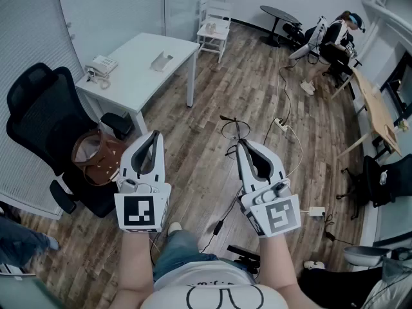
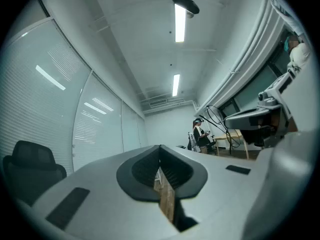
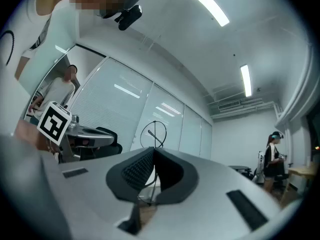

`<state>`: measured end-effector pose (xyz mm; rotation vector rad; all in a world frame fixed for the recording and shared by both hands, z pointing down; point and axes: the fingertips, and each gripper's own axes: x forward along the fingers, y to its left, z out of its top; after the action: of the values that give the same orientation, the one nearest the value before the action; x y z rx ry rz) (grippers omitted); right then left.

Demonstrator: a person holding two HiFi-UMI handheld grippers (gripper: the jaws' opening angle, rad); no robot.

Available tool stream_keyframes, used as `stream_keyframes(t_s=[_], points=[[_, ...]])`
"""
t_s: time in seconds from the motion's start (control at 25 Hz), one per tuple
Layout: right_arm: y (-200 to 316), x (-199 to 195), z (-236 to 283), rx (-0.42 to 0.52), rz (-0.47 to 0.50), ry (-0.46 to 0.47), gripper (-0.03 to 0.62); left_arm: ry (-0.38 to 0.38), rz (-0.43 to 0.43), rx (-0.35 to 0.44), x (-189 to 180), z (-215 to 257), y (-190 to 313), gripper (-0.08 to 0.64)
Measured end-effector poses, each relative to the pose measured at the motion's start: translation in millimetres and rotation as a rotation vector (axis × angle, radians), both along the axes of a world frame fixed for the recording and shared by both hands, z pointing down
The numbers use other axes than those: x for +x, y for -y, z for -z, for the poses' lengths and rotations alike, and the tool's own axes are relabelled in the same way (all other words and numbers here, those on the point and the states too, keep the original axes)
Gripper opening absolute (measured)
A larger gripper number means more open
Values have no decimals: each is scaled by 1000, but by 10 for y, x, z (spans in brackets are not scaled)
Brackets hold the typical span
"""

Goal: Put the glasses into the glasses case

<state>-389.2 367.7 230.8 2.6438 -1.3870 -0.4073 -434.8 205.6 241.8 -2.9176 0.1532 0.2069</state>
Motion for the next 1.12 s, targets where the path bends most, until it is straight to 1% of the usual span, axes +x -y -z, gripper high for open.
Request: stream_keyframes(t_s=[0.16, 0.32, 0.52, 0.8, 0.96, 1.12], points=[[33, 214, -95, -1, -11, 18, 15, -8, -7, -14, 201, -68, 48, 17], [209, 525, -191, -3, -9, 34, 15, -8, 8, -32, 504, -148, 317, 17], [674, 1121, -310, -19, -10, 55, 17, 8, 23, -54, 1082, -305, 880, 17], [1424, 1916, -251, -31, 1, 46, 17, 8, 10, -43, 1933, -305, 1531, 17], [1719, 2255, -228, -29, 8, 48, 17, 13, 6, -49, 2260, -302, 1777, 17], [1918, 2502, -172, -32, 27, 50, 17, 14, 21, -52, 2470, -250, 1961, 17]])
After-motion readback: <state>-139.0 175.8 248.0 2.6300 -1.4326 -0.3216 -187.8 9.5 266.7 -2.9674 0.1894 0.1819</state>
